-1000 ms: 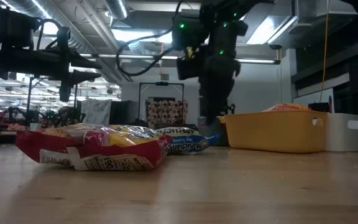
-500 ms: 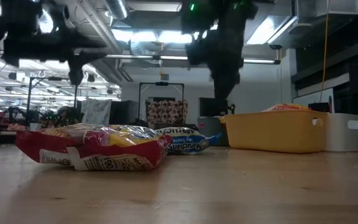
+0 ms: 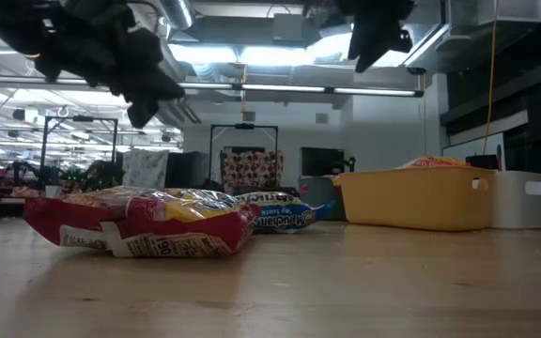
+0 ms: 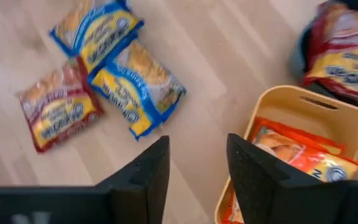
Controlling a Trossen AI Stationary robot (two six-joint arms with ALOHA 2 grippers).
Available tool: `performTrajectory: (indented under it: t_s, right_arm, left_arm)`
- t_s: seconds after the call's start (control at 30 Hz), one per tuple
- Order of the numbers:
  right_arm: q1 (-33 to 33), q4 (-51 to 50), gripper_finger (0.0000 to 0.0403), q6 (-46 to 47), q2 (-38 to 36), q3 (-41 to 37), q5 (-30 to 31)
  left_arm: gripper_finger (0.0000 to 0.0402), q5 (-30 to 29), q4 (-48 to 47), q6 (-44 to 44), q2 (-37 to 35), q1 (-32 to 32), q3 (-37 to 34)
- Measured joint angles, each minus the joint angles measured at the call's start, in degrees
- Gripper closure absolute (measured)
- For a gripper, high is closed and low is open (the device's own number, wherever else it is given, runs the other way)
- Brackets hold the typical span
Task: Sort Maruchan noodles
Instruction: Put the right blue noodle pack into the white bin
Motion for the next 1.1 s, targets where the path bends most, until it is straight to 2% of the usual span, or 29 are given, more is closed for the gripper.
performTrajectory:
  t_s: [0.13, 0.23, 0.4, 0.6, 0.73, 0.83, 0.93, 1.1]
  right_arm:
    - [0.58, 2.13, 0.0251, 2.08, -2.03, -1.08, 2.54]
    - [2.26, 7.71, 0.0252, 3.22, -2.98, -4.71, 3.92]
    - [6.75, 24.44, 0.0252, 7.87, -4.82, -15.23, 4.89]
    - [10.07, 45.68, 0.0253, 16.37, -4.98, -29.41, 6.9]
    - [10.27, 55.99, 0.0253, 21.89, -4.98, -37.12, 7.26]
    - [10.1, 60.04, 0.0253, 23.75, -4.98, -40.81, 8.83]
    - [10.1, 62.87, 0.0253, 23.93, -4.52, -43.18, 11.17]
    - [10.12, 63.51, 0.0253, 22.27, -4.04, -43.98, 10.72]
  left_arm:
    - [0.04, -4.02, 2.19, 2.1, 5.68, -4.47, 0.86]
    - [0.0401, -7.76, 2.79, 4.84, 9.13, -7.57, 2.5]
    - [0.0401, -12.95, 2.53, 9.5, 15.69, -12.39, 4.59]
    - [0.0401, -13.08, 2.57, 14.26, 23.13, -14.84, 7.5]
    - [0.0401, -14.54, 1.25, 15.61, 26.72, -16.36, 7.84]
    - [0.0401, -17.22, 0.42, 15.96, 29.15, -18.88, 7.84]
    - [0.0401, -22.63, 0.98, 15.97, 31.41, -21.89, 7.86]
    - [0.0401, -30.66, 0.86, 12.7, 35.29, -25.58, 11.5]
